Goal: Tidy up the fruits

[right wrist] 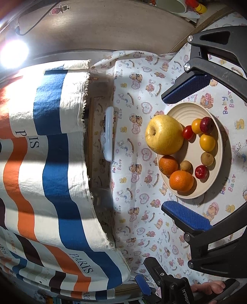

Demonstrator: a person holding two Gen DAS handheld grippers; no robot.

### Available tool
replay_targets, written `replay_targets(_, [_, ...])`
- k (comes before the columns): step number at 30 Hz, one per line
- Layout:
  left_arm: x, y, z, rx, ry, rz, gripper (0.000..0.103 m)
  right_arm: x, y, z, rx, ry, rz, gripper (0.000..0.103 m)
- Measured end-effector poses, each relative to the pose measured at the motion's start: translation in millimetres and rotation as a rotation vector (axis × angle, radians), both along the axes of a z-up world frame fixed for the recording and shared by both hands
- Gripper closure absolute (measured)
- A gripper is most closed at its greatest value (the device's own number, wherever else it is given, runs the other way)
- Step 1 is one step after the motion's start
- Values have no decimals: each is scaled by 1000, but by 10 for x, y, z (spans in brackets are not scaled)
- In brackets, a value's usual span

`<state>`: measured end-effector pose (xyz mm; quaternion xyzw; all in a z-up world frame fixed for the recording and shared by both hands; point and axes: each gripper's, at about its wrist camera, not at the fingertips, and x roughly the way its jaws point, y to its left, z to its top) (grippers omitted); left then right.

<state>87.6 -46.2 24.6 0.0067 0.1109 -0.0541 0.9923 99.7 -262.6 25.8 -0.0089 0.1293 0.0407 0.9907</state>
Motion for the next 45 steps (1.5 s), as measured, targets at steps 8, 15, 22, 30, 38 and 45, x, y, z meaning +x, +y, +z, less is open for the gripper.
replay_targets(8, [144, 38, -79, -16, 91, 9, 1, 18, -30, -21, 10, -5, 2, 0])
replay_targets(15, [140, -37, -94, 17, 95, 4, 1, -5, 3, -21, -21, -13, -13, 0])
replay_targets(22, [164, -25, -92, 13, 107, -6, 1, 0, 8, -23, -23, -10, -18, 0])
replay_targets(30, [180, -38, -92, 20, 112, -15, 1, 1, 3, -21, -19, -13, -23, 0])
replay_targets(38, [185, -32, -92, 20, 111, -15, 1, 0, 7, -20, -20, -14, -25, 0])
replay_targets(45, [177, -40, -91, 20, 111, -14, 1, 2, 7, -19, -20, -13, -25, 0])
